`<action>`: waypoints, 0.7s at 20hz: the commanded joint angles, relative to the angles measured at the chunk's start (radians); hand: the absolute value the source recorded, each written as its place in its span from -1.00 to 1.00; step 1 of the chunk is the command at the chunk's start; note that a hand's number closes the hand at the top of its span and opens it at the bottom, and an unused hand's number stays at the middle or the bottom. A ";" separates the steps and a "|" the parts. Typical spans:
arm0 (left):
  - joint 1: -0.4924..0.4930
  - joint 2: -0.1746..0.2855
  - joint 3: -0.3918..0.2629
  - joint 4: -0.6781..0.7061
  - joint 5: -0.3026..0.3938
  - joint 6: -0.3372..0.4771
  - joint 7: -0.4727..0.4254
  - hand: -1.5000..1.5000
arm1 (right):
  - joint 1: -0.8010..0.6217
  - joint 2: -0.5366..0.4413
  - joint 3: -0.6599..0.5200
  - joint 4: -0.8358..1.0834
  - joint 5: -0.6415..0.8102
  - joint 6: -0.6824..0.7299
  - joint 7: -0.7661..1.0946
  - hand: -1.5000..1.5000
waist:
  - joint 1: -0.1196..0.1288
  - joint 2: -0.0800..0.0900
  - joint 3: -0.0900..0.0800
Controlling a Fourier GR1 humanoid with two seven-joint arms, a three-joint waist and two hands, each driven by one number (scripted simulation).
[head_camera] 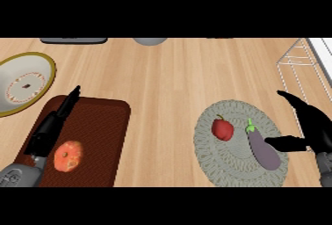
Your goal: Pick the eggplant from the placemat and place it in the tiered shelf
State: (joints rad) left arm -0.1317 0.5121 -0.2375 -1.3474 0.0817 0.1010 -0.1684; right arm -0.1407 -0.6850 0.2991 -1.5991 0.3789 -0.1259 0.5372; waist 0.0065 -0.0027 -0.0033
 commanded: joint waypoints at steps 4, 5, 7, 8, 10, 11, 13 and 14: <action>-0.035 0.003 0.011 0.026 0.003 -0.033 -0.003 0.00 | -0.180 -0.078 0.172 -0.069 0.085 0.364 0.362 -1.00 | 0.021 0.004 -0.002; -0.009 0.029 0.016 0.021 -0.010 -0.039 -0.040 0.00 | -0.185 -0.065 0.202 -0.072 0.097 0.402 0.437 -1.00 | 0.030 0.003 -0.003; -0.024 -0.012 0.003 0.012 -0.011 -0.015 -0.002 0.00 | -0.255 -0.044 0.246 -0.076 0.101 0.510 0.535 -1.00 | 0.030 0.003 -0.002; -0.057 0.012 0.015 0.020 -0.002 -0.047 0.009 0.00 | -0.305 -0.026 0.245 -0.031 0.081 0.568 0.570 -1.00 | 0.034 0.007 -0.001; -0.045 -0.016 -0.005 -0.001 -0.028 -0.016 0.016 0.00 | -0.398 0.048 0.247 0.007 0.041 0.651 0.653 -1.00 | 0.037 0.006 0.000; -0.042 0.000 0.012 0.000 -0.007 -0.040 0.016 0.00 | -0.415 0.078 0.251 0.033 0.029 0.668 0.687 -1.00 | 0.036 0.006 0.000; 0.007 -0.030 -0.019 -0.025 -0.036 -0.006 0.016 0.00 | -0.408 0.107 0.263 0.095 0.023 0.675 0.694 -1.00 | 0.031 0.004 0.001; -0.047 -0.043 -0.013 0.026 -0.048 0.003 0.017 0.00 | -0.398 0.089 0.268 0.108 0.006 0.703 0.686 -1.00 | 0.012 0.007 0.000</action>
State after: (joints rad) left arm -0.1623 0.4938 -0.2408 -1.3427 0.0580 0.0842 -0.1543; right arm -0.4829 -0.6453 0.5368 -1.5501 0.4169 0.4051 1.0328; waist 0.0325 0.0025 -0.0036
